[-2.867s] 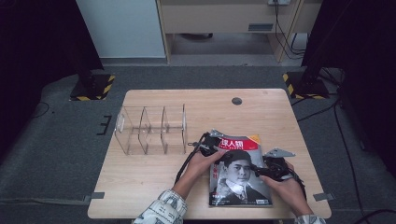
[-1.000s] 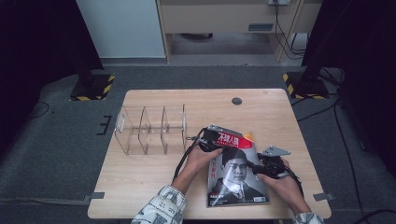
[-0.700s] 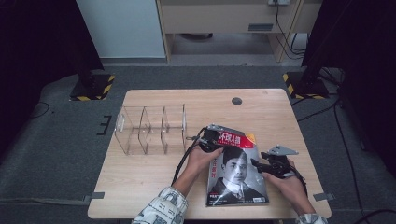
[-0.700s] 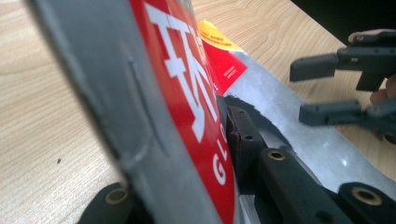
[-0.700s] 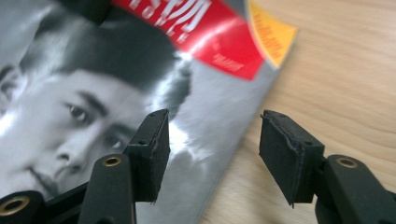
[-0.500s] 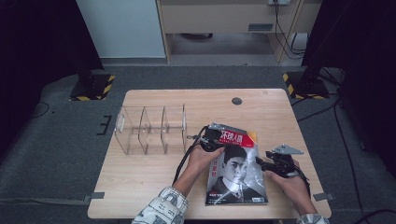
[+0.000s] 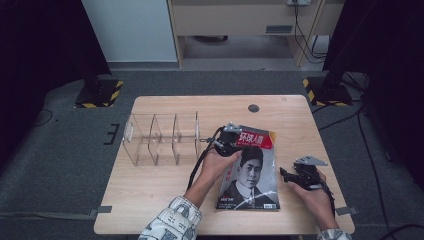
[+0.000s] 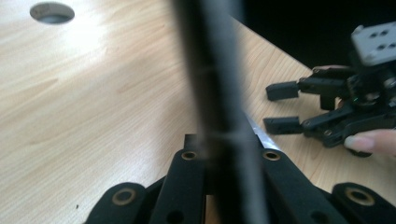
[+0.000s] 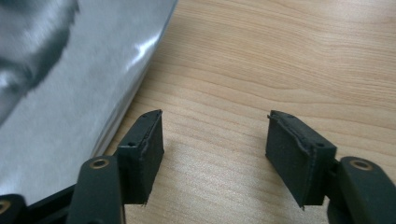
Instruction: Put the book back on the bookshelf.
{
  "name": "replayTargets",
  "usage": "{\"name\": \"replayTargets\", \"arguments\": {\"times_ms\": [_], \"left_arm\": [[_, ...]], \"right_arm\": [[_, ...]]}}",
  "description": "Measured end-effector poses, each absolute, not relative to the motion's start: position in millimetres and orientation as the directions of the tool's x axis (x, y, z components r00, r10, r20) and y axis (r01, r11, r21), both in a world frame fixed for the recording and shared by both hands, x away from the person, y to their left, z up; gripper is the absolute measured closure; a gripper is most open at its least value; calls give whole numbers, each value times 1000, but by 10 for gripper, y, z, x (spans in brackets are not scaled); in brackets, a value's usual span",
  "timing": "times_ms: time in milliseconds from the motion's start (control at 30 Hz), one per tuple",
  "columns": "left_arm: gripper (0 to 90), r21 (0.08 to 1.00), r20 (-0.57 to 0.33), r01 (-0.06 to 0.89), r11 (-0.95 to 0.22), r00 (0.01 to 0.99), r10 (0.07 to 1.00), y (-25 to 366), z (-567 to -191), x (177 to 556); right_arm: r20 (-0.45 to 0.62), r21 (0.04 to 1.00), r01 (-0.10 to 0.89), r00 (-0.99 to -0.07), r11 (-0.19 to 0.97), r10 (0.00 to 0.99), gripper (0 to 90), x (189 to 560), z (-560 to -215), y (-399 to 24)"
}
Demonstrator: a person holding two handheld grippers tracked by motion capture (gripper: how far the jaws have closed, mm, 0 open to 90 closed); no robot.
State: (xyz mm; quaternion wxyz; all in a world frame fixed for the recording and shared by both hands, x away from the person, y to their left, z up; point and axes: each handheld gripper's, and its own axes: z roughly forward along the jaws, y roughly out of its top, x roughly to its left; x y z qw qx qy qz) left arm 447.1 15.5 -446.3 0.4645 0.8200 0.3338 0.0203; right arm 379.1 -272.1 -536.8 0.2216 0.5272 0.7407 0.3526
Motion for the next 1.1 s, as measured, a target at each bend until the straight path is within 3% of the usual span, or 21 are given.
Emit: {"name": "replayTargets", "arguments": {"times_ms": [200, 1100], "left_arm": [[858, 799, -259, 502, -331, 785, 563, 172, -4336, 4456], [862, 875, -239, 435, -212, 770, 592, 540, -3736, 4508]], "right_arm": [[12, 747, 625, -355, 227, 935, 316, 3791, -5370, -2690], [4, 745, 630, -336, 222, 942, 296, 3804, -5372, -2674]]}}
